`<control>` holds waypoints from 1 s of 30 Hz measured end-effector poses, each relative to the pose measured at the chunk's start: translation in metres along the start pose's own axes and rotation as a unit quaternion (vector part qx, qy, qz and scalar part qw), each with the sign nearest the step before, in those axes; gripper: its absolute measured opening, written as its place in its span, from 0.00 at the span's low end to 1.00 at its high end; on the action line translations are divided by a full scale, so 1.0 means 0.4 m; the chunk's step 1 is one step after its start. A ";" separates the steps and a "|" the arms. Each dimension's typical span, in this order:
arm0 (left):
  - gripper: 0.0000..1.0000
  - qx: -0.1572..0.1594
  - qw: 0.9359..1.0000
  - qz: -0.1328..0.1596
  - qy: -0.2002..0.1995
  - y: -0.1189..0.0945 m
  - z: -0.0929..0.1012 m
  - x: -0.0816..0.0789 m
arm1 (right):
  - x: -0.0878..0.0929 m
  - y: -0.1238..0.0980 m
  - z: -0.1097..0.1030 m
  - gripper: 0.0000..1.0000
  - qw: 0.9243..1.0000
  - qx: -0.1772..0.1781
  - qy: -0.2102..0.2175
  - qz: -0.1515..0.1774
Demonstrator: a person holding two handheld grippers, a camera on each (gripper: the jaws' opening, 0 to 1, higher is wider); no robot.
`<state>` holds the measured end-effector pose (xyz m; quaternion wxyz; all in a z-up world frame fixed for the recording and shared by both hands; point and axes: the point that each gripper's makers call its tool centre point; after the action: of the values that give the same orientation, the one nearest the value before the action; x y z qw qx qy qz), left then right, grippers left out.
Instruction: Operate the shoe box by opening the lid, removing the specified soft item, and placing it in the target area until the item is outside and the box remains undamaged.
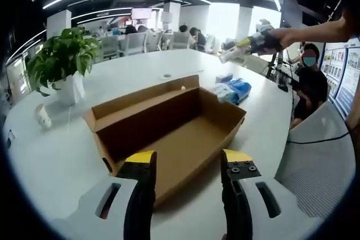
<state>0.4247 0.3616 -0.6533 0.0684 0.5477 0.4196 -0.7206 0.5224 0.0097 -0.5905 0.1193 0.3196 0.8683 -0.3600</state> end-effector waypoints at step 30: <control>0.46 -0.015 1.000 0.000 -0.020 0.001 -0.012 0.008 | -0.095 0.139 0.055 0.17 0.967 0.074 -0.208 -0.129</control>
<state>0.4274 0.3657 -0.6566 0.0846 0.5321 0.4289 -0.7251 0.5866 0.0061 -0.6202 0.2261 0.1309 0.8291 -0.4942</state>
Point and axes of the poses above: the point that each gripper's makers call its tool centre point, and the gripper's own axes: y roughly forward along the fingers, z roughly to its right, x roughly out of its underside, and after that the axes turned 4 degrees about y, right-handed
